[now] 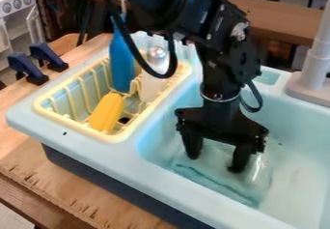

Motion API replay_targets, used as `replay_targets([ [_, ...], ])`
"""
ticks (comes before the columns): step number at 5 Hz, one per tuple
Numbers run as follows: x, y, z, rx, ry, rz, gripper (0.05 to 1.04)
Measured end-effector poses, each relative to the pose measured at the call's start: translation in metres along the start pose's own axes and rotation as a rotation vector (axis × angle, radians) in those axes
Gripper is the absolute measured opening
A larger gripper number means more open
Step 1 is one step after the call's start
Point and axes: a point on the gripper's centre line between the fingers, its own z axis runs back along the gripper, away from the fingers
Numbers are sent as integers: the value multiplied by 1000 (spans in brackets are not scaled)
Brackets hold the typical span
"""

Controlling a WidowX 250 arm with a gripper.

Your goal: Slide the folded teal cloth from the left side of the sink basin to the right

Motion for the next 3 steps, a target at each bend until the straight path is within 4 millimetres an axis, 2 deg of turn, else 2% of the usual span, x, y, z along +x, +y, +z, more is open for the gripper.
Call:
replay_targets([
  [1,-15,-33,1,-71,0,-15,1001],
  [2,-23,-57,-1,-77,30,-43,1001],
  [3,-19,-68,-5,-81,34,-61,1001],
])
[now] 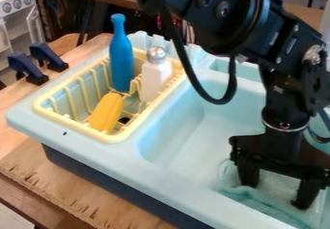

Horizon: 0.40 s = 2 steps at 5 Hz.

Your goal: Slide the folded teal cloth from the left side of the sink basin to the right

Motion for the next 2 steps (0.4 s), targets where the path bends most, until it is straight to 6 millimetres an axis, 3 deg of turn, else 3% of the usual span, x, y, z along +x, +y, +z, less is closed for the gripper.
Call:
replay_targets([
  [1,-4,4,5,2,4,11,1001],
  [2,-6,15,37,2,-39,44,1001],
])
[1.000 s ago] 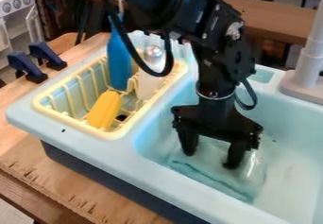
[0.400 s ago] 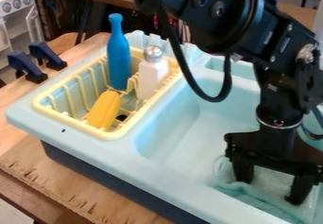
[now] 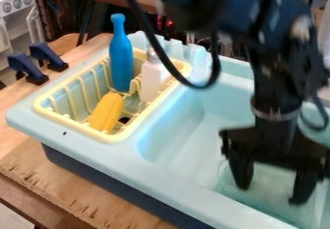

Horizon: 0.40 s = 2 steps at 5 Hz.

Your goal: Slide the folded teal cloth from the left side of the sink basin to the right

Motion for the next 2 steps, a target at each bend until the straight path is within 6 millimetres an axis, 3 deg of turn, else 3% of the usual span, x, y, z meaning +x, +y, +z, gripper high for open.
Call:
replay_targets([
  [2,-13,17,109,20,-87,7,1001],
])
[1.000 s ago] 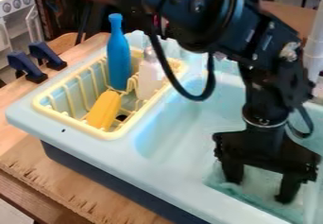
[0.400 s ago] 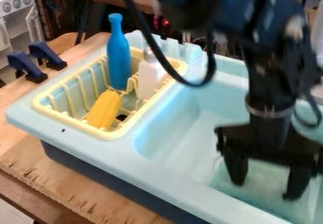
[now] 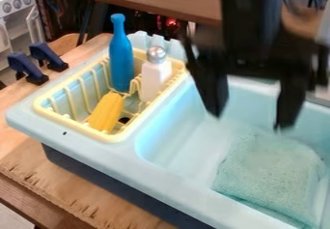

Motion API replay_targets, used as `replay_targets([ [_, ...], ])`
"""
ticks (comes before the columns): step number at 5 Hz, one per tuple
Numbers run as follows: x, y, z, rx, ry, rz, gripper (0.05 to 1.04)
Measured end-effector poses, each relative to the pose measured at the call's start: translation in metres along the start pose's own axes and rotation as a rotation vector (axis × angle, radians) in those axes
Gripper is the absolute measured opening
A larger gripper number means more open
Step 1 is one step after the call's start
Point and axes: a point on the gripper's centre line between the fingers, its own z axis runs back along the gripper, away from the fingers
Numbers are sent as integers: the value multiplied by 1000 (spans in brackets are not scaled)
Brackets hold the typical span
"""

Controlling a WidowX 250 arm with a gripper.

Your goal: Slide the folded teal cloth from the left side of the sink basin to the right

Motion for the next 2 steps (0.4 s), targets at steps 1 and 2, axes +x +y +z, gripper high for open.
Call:
replay_targets([
  [1,-4,7,34,31,75,12,1001],
  [2,-5,7,36,32,80,6,1001],
])
